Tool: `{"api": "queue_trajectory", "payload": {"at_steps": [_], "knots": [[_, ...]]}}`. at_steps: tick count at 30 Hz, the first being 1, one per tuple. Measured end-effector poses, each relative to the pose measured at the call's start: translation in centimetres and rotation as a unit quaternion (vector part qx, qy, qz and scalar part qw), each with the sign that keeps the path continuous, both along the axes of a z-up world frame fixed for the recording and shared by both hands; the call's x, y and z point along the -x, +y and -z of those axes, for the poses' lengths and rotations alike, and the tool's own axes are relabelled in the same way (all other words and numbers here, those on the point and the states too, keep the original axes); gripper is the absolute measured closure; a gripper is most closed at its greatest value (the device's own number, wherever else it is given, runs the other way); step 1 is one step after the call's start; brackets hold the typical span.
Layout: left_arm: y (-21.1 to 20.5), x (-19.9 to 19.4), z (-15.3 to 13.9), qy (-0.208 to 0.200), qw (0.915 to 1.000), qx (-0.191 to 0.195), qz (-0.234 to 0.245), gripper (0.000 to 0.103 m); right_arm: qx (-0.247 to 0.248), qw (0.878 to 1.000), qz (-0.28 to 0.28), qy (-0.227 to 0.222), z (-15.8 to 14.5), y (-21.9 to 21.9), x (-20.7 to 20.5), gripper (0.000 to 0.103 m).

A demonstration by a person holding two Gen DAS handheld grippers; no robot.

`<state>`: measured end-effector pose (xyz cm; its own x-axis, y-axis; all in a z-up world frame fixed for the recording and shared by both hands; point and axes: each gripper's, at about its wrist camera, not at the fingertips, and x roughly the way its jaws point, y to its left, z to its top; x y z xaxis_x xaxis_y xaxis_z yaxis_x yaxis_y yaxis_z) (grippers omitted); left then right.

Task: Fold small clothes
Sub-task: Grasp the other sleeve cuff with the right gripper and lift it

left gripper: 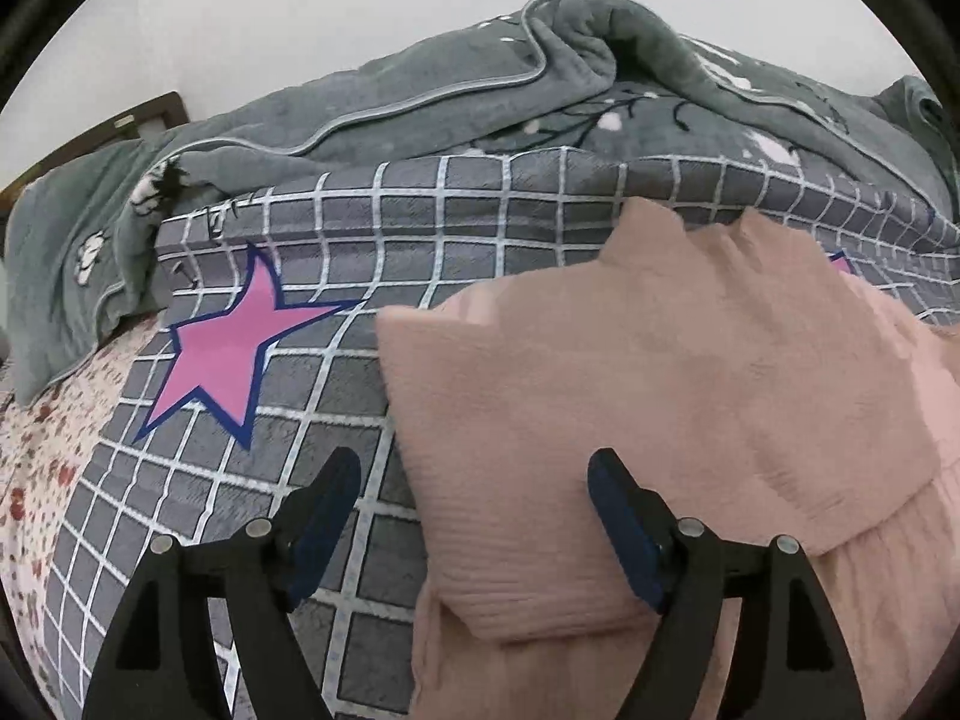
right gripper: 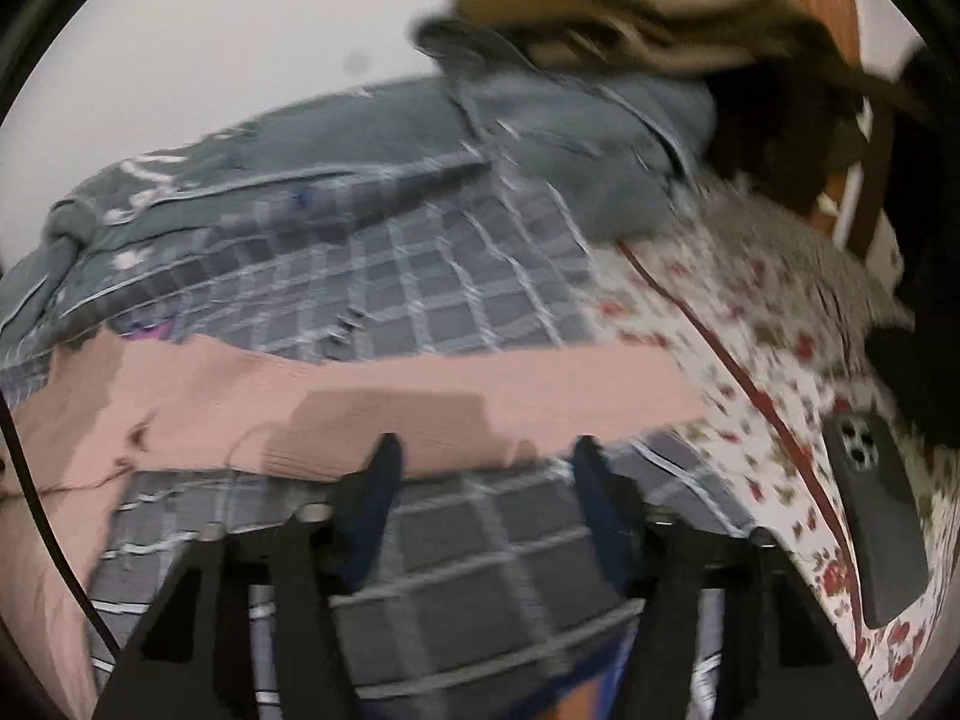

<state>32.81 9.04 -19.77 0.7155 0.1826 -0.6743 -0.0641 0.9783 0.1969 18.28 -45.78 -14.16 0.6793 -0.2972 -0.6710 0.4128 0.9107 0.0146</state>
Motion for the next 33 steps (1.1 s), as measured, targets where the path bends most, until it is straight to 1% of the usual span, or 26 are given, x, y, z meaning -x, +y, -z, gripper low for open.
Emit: {"api": "queue_trajectory", "payload": {"at_steps": [4,6,8,11,15,18,20,21,22,23,26,27,32,33], "knots": [[-0.1,0.0,0.1,0.001,0.9999,-0.008,-0.008,0.024,-0.044,0.999,0.014,0.023,2.1,-2.8,-0.5,0.057],[-0.1,-0.1,0.3,0.003,0.9999,-0.010,-0.009,0.022,-0.068,0.997,0.014,0.025,2.8,-4.1,-1.0,0.057],[-0.1,-0.4,0.5,0.010,0.9999,-0.010,-0.010,0.022,-0.076,0.997,0.013,0.020,2.9,-4.5,-1.2,0.057],[0.0,-0.4,0.6,0.012,0.9998,-0.007,-0.011,0.021,-0.089,0.995,0.021,0.027,2.9,-5.3,-1.9,0.057],[0.1,-0.5,0.7,0.014,0.9998,-0.004,-0.013,0.020,-0.118,0.992,0.035,0.027,3.1,-7.1,-3.0,0.057],[0.2,-0.6,0.6,0.014,0.9998,0.001,-0.012,0.020,-0.121,0.991,0.053,0.027,3.1,-8.0,-3.7,0.059],[0.3,-0.6,0.6,0.015,0.9998,0.003,-0.012,0.020,-0.115,0.991,0.068,0.027,3.1,-8.3,-4.0,0.066],[0.3,-0.6,0.6,0.015,0.9998,0.004,-0.012,0.020,-0.106,0.991,0.073,0.024,3.0,-8.3,-4.0,0.085],[0.3,-0.6,0.6,0.015,0.9998,0.003,-0.012,0.020,-0.097,0.992,0.073,0.021,2.9,-8.1,-4.1,0.097],[0.3,-0.6,0.6,0.015,0.9998,0.003,-0.012,0.020,-0.081,0.995,0.064,0.016,2.5,-7.6,-4.2,0.097],[0.3,-0.5,0.5,0.013,0.9998,0.004,-0.013,0.020,-0.021,0.998,0.062,0.003,0.9,-5.8,-4.4,0.097],[0.4,-0.6,0.5,0.013,0.9998,0.006,-0.014,0.020,-0.002,0.998,0.057,-0.006,0.0,-4.7,-4.6,0.097],[1.2,-0.3,-0.1,0.004,0.9995,0.023,-0.021,0.020,0.041,0.998,0.023,-0.036,-3.8,0.5,-5.7,0.097],[1.5,-0.2,-0.3,0.002,0.9992,0.031,-0.024,0.020,0.047,0.998,0.010,-0.045,-4.9,2.3,-6.1,0.097]]}}
